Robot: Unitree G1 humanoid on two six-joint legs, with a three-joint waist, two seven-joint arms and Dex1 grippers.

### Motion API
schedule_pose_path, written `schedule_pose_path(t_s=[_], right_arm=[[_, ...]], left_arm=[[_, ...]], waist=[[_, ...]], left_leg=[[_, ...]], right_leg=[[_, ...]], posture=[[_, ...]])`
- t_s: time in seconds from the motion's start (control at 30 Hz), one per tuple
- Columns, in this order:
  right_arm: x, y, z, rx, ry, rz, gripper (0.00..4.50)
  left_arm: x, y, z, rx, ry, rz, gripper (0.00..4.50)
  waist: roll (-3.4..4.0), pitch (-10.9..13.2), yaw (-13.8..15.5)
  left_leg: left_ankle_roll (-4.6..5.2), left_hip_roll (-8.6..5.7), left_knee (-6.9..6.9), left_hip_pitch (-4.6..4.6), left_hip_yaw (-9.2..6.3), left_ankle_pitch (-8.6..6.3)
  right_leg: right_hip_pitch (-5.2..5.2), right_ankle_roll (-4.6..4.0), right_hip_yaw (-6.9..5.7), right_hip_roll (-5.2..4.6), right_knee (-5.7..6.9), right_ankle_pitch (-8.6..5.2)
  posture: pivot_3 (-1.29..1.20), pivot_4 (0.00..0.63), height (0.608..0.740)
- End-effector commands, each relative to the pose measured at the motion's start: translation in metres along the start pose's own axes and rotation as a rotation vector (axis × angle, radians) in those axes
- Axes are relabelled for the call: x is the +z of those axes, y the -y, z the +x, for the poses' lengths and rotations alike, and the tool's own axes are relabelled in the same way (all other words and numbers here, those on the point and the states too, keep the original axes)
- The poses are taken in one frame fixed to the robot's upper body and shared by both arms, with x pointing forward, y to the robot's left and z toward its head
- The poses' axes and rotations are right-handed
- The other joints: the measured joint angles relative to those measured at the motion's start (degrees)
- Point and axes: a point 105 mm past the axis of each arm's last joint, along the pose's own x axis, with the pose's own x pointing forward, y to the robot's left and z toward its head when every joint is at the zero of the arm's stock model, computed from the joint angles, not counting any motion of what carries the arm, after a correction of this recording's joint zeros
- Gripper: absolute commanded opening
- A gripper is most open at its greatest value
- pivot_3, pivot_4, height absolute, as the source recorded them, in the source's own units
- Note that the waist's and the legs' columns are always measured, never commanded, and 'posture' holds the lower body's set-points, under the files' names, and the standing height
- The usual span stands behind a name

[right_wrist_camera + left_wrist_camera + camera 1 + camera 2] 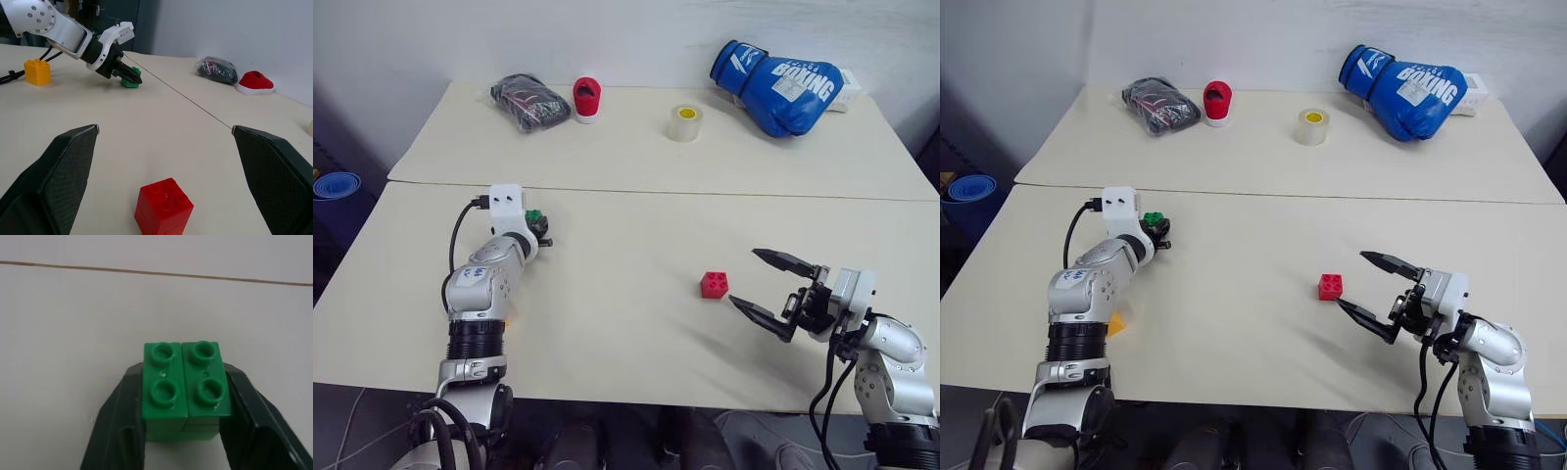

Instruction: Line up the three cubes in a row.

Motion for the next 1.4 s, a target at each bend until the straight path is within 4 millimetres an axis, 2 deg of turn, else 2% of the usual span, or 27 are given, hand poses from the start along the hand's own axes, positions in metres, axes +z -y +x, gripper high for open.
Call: schedule_pose_path(t_s=[0.03, 0.13, 0.2, 0.27, 0.3, 0.4, 0.47, 0.53, 0.63, 0.73, 0.8, 0.9, 1.27, 1.4], right_arm=[[0.007, 0.002, 0.000, -0.002, 0.023, -0.038, 4.50], [0.007, 0.002, 0.000, -0.002, 0.022, -0.042, 4.50], [0.009, 0.002, -0.002, 0.001, 0.016, -0.047, 4.50], [0.011, 0.004, -0.007, -0.001, 0.001, -0.058, 4.50], [0.013, 0.005, -0.010, -0.004, -0.008, -0.062, 4.50], [0.017, 0.007, -0.020, -0.008, -0.039, -0.075, 4.50], [0.019, 0.008, -0.027, -0.008, -0.063, -0.079, 4.50], [0.019, 0.005, -0.035, 0.006, -0.100, -0.082, 4.50], [0.021, 0.001, -0.043, 0.006, -0.134, -0.088, 4.50], [0.023, -0.003, -0.045, -0.011, -0.133, -0.082, 4.50], [0.023, -0.008, -0.044, -0.020, -0.133, -0.077, 4.50], [0.025, -0.010, -0.043, -0.036, -0.130, -0.074, 4.50], [0.026, -0.015, -0.040, -0.056, -0.131, -0.062, 4.50], [0.025, -0.015, -0.037, -0.054, -0.128, -0.059, 4.50]], left_arm=[[0.021, 0.004, -0.005, -0.055, 0.068, 0.016, 1.52], [0.052, 0.017, -0.015, -0.228, 0.165, -0.032, 1.52], [0.083, 0.037, -0.036, -0.462, 0.297, 0.075, 1.52], [0.094, 0.059, -0.068, -0.783, 0.344, 0.239, 1.52], [0.091, 0.066, -0.082, -0.914, 0.333, 0.331, 1.52], [0.072, 0.073, -0.106, -1.191, 0.269, 0.572, 1.52], [0.052, 0.074, -0.110, -1.335, 0.181, 0.705, 1.52], [0.032, 0.077, -0.103, -1.420, 0.096, 0.826, 1.52], [0.014, 0.090, -0.085, -1.463, 0.059, 0.901, 1.52], [0.007, 0.115, -0.070, -1.478, 0.085, 0.888, 1.52], [-0.001, 0.131, -0.067, -1.522, 0.087, 0.874, 1.52], [-0.015, 0.145, -0.064, -1.551, 0.066, 0.885, 1.52], [-0.047, 0.160, -0.055, -1.529, -0.008, 0.910, 1.52], [-0.048, 0.163, -0.051, -1.505, 0.007, 0.906, 1.52]], waist=[[0.00, 0.0, 0.0], [-0.02, 0.0, 0.0], [-0.06, 0.0, -0.1], [-0.06, 0.0, -0.2], [-0.04, 0.0, -0.2], [0.10, 0.0, -0.2], [0.15, 0.0, 0.0], [0.15, 0.0, 0.2], [0.10, 0.0, 0.2], [0.05, 0.0, 0.1], [0.04, 0.0, 0.1], [0.03, 0.0, -0.1], [0.02, 0.1, 0.2], [0.02, 0.1, 0.0]], left_leg=[[0.00, 0.00, 0.00, 0.00, 0.00, 0.00], [0.00, 0.01, 0.00, -0.01, 0.00, 0.00], [-0.01, 0.01, 0.07, -0.05, -0.04, 0.00], [-0.03, 0.03, 0.07, -0.08, -0.05, -0.01], [-0.04, 0.04, 0.07, -0.09, -0.03, -0.02], [-0.08, 0.04, 0.07, -0.03, 0.03, -0.04], [-0.08, 0.04, 0.09, 0.02, 0.04, -0.04], [-0.08, 0.07, 0.17, 0.00, 0.02, -0.04], [-0.08, 0.09, 0.22, -0.06, -0.01, -0.04], [-0.04, 0.12, 0.26, -0.14, 0.00, -0.06], [-0.03, 0.13, 0.26, -0.16, -0.02, -0.06], [-0.01, 0.14, 0.26, -0.15, 0.03, -0.07], [0.10, 0.15, 0.40, -0.18, -0.07, -0.13], [0.14, 0.15, 0.46, -0.20, -0.08, -0.16]], right_leg=[[0.00, 0.00, 0.00, 0.00, 0.00, 0.00], [-0.01, 0.00, -0.01, 0.00, 0.00, 0.00], [-0.01, 0.00, -0.04, 0.00, 0.01, 0.00], [-0.03, 0.00, -0.05, 0.03, -0.01, 0.00], [-0.05, -0.02, -0.05, 0.06, -0.01, -0.01], [-0.04, -0.04, 0.02, 0.38, -0.03, -0.02], [0.01, -0.03, 0.07, 0.44, -0.04, -0.02], [0.03, -0.04, 0.11, 0.53, -0.03, -0.02], [0.02, -0.03, 0.14, 0.64, -0.04, -0.02], [-0.02, -0.01, 0.15, 0.67, -0.03, 0.00], [-0.03, 0.00, 0.12, 0.67, -0.04, 0.00], [-0.04, 0.02, 0.10, 0.68, -0.03, 0.01], [-0.01, 0.02, 0.10, 0.59, -0.01, 0.01], [-0.01, 0.03, 0.10, 0.59, 0.00, 0.02]], posture=[[0.00, 0.150, 0.740], [0.00, 0.150, 0.740], [0.00, 0.150, 0.740], [0.00, 0.150, 0.740], [0.00, 0.150, 0.740], [0.00, 0.150, 0.740], [0.00, 0.150, 0.740], [0.00, 0.150, 0.740], [0.00, 0.150, 0.740], [0.00, 0.150, 0.740], [0.00, 0.150, 0.740], [0.00, 0.150, 0.740], [0.00, 0.150, 0.740], [0.00, 0.150, 0.740]])
